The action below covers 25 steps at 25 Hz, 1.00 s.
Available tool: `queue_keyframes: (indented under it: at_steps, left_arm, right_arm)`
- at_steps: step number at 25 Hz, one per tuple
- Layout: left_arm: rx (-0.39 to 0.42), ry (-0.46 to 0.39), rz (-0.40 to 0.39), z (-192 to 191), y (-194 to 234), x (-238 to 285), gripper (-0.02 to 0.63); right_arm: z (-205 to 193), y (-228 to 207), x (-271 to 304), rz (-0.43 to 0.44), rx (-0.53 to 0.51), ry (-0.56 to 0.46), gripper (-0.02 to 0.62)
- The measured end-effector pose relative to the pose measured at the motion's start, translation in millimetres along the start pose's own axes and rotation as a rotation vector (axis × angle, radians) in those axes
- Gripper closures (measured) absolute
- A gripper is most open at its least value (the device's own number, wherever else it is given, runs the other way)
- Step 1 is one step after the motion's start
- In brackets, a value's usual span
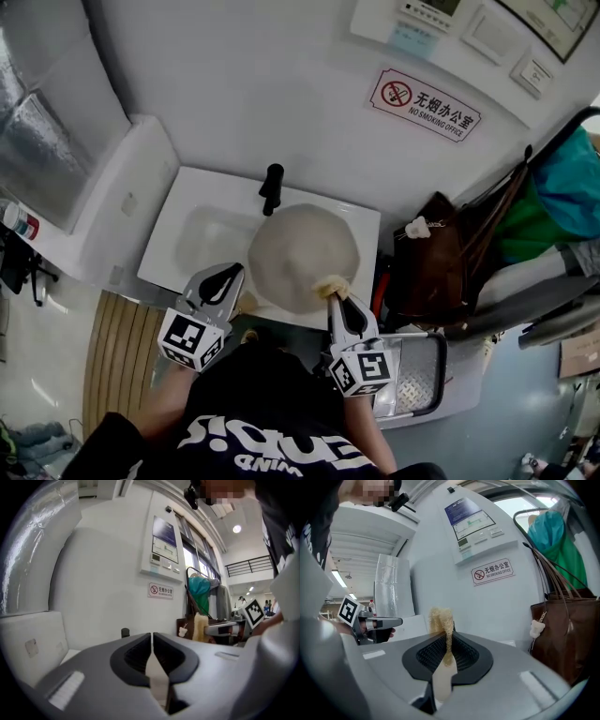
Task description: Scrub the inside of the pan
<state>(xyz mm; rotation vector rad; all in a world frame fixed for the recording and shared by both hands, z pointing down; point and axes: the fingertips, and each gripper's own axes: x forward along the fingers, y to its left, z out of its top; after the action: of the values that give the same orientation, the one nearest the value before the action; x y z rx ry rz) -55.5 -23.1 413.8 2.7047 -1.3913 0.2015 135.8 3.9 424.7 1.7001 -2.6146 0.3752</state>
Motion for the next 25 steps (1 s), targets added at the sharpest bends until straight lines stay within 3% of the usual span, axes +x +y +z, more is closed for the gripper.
queue_keyframes:
  at_steps: [11, 15, 18, 25]
  left_arm:
    - [0.021, 0.057, -0.039, -2, 17, 10, 0.585]
    - [-0.001, 0.113, -0.065, -15, 22, 13, 0.48]
    - [-0.023, 0.178, -0.1, -32, 24, 15, 0.323]
    - [0.004, 0.327, -0.146, -84, 26, 12, 0.302]
  right_arm:
    - [4, -8, 25, -0.003, -0.005, 0.014, 0.557]
    - [3, -6, 33, 0.002, -0.008, 0.019, 0.557]
    - [3, -1, 40, 0.012, -0.015, 0.022, 0.557]
    - [-1, 4, 50, 0.017, -0.021, 0.028, 0.557]
